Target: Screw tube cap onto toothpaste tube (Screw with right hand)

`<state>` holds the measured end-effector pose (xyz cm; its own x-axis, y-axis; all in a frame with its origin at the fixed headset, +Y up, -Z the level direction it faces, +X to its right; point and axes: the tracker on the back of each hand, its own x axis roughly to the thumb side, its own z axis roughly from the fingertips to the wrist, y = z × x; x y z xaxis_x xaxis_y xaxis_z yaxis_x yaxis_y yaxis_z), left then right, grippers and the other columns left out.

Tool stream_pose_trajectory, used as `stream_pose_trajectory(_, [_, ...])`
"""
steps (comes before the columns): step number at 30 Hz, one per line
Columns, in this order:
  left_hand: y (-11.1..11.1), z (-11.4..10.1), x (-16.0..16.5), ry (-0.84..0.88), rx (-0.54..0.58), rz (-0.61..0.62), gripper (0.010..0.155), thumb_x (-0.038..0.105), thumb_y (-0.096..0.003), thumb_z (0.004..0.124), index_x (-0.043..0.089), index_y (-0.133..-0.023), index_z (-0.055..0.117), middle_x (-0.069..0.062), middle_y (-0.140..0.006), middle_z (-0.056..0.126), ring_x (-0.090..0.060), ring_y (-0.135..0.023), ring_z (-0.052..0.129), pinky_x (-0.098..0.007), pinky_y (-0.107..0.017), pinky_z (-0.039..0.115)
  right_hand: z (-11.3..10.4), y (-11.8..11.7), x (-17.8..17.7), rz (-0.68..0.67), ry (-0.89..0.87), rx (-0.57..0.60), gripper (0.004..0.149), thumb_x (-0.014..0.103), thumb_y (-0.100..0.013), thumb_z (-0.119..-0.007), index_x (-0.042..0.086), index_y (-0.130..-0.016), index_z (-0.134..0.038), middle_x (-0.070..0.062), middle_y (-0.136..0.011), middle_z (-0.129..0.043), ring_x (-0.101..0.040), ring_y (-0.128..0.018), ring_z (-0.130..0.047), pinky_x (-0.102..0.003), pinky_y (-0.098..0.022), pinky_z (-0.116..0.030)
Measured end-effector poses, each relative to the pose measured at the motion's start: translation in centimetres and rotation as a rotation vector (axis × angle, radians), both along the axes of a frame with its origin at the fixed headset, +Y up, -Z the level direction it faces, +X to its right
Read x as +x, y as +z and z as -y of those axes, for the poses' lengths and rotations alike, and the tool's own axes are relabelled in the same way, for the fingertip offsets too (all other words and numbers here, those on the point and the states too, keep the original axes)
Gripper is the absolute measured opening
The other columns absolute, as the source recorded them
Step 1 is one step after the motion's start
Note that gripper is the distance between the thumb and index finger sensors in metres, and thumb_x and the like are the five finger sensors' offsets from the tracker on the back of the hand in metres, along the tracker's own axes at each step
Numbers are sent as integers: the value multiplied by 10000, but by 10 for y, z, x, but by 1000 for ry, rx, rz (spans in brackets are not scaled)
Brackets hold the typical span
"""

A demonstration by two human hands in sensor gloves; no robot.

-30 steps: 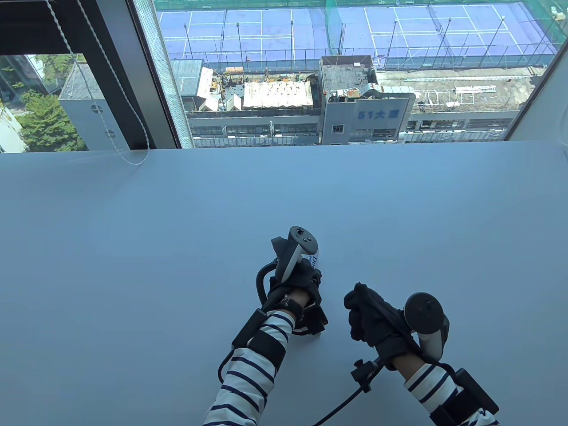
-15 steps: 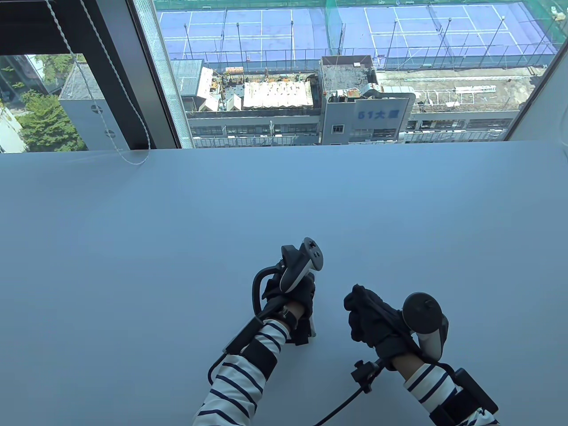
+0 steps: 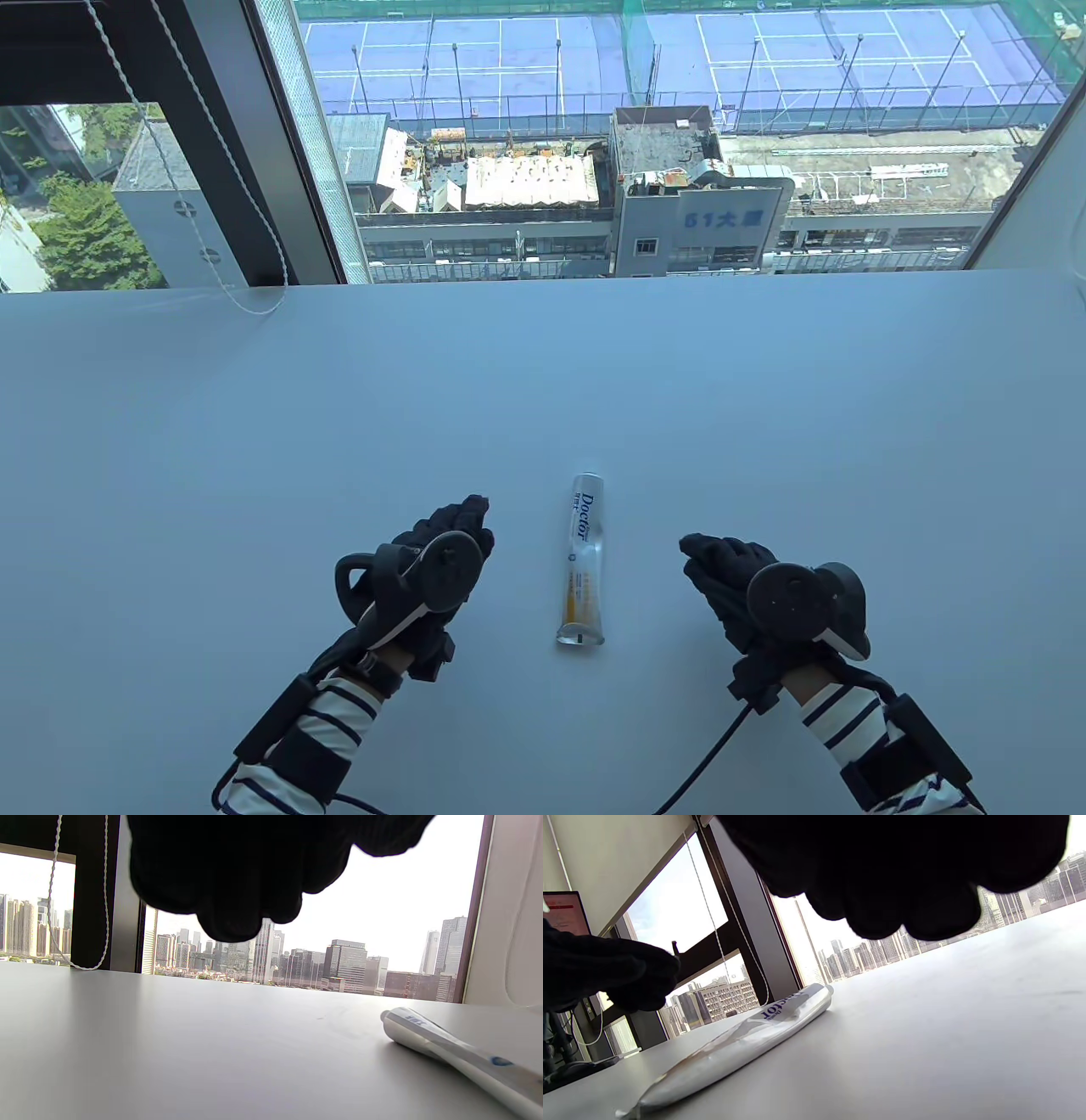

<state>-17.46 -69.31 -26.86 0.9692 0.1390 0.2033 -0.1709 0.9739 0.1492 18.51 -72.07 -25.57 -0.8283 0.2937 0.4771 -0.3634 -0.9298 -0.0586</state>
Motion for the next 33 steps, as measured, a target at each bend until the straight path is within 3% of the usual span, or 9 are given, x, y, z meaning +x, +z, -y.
stream_pose_trajectory(2, [5, 3, -15, -1, 1, 4, 517, 475, -516, 675, 303, -1004, 655, -14, -992, 795, -248, -861, 904, -417, -658, 772, 4, 0, 0, -20, 103, 11, 472, 180, -610, -721, -51, -1020, -687, -321, -887, -808, -589, -816, -742, -698, -553, -609])
stream_pose_trajectory(7, [8, 20, -40, -24, -33, -8, 569, 480, -508, 665, 372, -1049, 525, 49, -1115, 611, -216, -1041, 716, -432, -796, 603, 20, -2, 3, -57, 243, -101, 641, 288, -637, -666, -47, -1136, -442, -365, -1132, -462, -637, -998, -374, -712, -664, -384])
stream_pose_trajectory(11, [3, 32, -53, -6, -133, -12, 678, 510, -496, 658, 395, -1083, 338, 56, -1191, 362, -223, -1154, 454, -455, -869, 380, 31, -4, 5, -71, 304, -188, 711, 358, -653, -601, -16, -1161, -272, -346, -1178, -236, -611, -1012, -171, -691, -672, -249])
stream_pose_trajectory(17, [-2, 48, -57, -111, -251, 20, 898, 687, -398, 675, 460, -1065, 118, 51, -1184, 10, -253, -1168, 71, -481, -853, 80, 40, -5, 5, -95, 340, -264, 737, 401, -661, -553, 19, -1156, -163, -334, -1175, -124, -579, -1000, -56, -681, -658, -172])
stream_pose_trajectory(20, [-3, 50, -55, -168, -267, 38, 1025, 785, -332, 663, 417, -1059, 41, 24, -1180, -38, -277, -1163, 24, -502, -843, 48, 40, -5, 5, -101, 340, -271, 739, 410, -665, -533, 26, -1151, -132, -334, -1173, -87, -579, -996, -36, -681, -657, -159])
stream_pose_trajectory(25, [0, 53, -47, -231, -276, 67, 1140, 833, -293, 667, 335, -1038, -38, -42, -1171, -69, -332, -1158, 6, -548, -838, 61, 40, -5, 5, -101, 338, -266, 737, 411, -666, -525, 25, -1150, -125, -335, -1170, -77, -582, -992, -30, -683, -654, -154])
stream_pose_trajectory(33, [3, 50, -39, -263, -234, 80, 1215, 856, -273, 678, 264, -1025, -71, -113, -1163, -63, -404, -1154, 47, -605, -835, 131, 40, -4, 6, -92, 343, -268, 736, 412, -668, -521, 24, -1149, -121, -341, -1166, -72, -585, -989, -25, -683, -653, -151])
